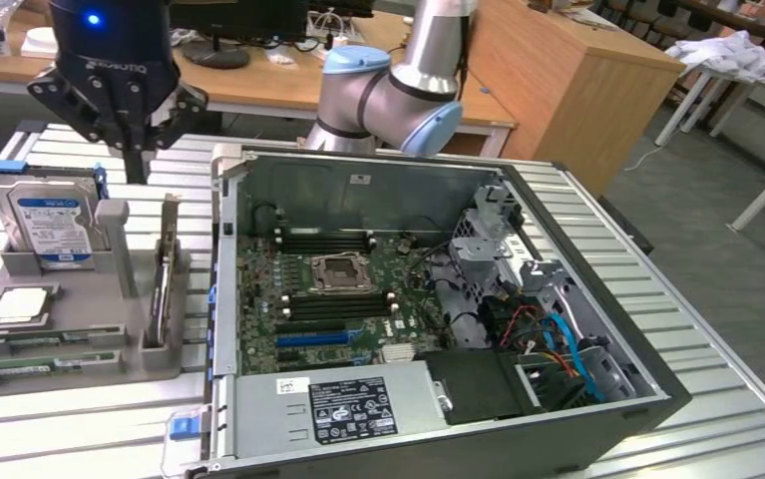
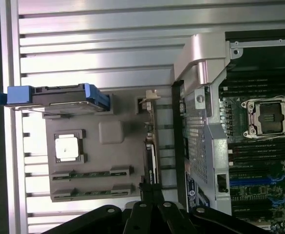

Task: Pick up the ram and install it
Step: 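Reach for the ram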

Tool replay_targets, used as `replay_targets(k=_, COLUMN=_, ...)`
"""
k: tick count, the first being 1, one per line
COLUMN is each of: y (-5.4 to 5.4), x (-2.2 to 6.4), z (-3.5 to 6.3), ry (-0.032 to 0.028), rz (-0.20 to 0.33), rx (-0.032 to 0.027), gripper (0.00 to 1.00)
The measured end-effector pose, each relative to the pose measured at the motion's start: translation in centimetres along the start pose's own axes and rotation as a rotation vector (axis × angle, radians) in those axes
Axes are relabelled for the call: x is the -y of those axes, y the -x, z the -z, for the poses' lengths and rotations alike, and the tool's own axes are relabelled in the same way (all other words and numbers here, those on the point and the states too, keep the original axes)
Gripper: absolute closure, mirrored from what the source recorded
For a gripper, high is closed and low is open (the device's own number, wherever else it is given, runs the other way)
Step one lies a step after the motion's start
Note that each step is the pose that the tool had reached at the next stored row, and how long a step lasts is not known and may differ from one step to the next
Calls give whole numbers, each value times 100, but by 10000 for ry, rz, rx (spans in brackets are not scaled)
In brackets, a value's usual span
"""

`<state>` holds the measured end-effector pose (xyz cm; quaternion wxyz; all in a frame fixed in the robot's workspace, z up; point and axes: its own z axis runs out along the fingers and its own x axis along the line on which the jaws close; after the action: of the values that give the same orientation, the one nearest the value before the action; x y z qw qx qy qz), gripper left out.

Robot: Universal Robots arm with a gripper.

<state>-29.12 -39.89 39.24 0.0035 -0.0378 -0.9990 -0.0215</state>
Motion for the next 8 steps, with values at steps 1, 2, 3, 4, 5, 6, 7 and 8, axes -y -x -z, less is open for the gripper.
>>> replay_targets(k=1, y=-18, x=1, z=0, ry=0, rz=0, rx=-3, gripper=89)
replay_targets(k=2, y=-37, x=3, z=-1, ry=0, rz=0, rx=-8, gripper=89)
replay_targets(k=3, y=-55, x=4, z=-1, ry=-1, rz=0, rx=-12, gripper=89)
replay_targets(k=4, y=-72, x=6, z=-1, ry=-1, rz=0, rx=-17, gripper=89)
replay_targets(k=5, y=-90, x=7, z=-1, ry=-1, rz=-1, rx=-21, gripper=89)
replay_targets(k=6, y=-106, x=8, z=-2, ry=-2, rz=-1, rx=-26, gripper=89)
replay_targets(k=7, y=-121, x=9, z=-2, ry=-2, rz=-2, rx=-31, gripper=89)
replay_targets(k=8, y=-133, x=10, z=-2, ry=-2, rz=-2, rx=-35, gripper=89)
